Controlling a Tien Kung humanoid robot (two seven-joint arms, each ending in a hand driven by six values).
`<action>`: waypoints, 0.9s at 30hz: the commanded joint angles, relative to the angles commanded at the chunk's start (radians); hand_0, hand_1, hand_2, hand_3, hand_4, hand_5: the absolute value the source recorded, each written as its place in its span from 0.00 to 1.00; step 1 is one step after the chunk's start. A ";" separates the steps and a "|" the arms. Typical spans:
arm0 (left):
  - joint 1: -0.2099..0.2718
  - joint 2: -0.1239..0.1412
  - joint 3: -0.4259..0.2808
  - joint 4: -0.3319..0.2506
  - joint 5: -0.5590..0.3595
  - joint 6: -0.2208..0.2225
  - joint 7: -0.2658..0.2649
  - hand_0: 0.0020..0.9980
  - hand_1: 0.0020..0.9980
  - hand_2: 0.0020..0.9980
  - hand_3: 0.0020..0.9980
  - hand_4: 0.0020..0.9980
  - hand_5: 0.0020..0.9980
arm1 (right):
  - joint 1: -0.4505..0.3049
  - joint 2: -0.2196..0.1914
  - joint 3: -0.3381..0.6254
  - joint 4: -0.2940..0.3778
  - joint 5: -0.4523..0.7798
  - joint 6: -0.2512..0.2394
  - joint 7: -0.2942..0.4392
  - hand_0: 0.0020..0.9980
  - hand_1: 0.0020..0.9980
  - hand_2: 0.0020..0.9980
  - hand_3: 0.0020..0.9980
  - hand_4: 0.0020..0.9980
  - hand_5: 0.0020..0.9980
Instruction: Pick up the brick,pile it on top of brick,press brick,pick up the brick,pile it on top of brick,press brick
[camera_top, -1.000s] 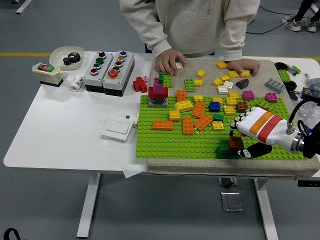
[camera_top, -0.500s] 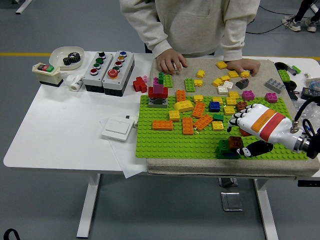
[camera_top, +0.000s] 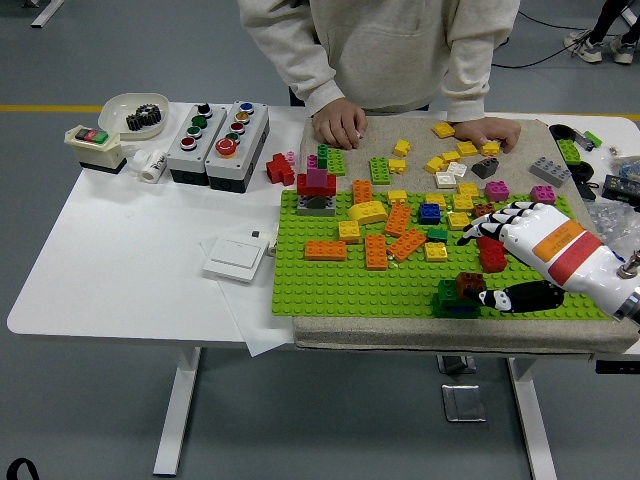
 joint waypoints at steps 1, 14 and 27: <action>0.000 0.000 0.000 0.000 0.000 0.000 0.000 0.65 0.71 0.73 0.59 0.66 0.66 | -0.012 0.002 0.008 0.002 -0.002 -0.002 0.003 0.73 0.70 0.76 0.68 0.83 0.55; -0.004 -0.001 0.005 0.001 -0.011 0.005 -0.003 0.65 0.71 0.73 0.59 0.66 0.67 | -0.112 0.025 0.057 0.010 -0.035 -0.004 0.014 0.71 0.66 0.73 0.63 0.83 0.55; -0.008 -0.001 0.005 0.001 -0.010 0.004 -0.003 0.65 0.71 0.73 0.59 0.66 0.67 | -0.128 0.030 0.035 0.000 -0.036 0.001 0.016 0.71 0.66 0.71 0.61 0.82 0.58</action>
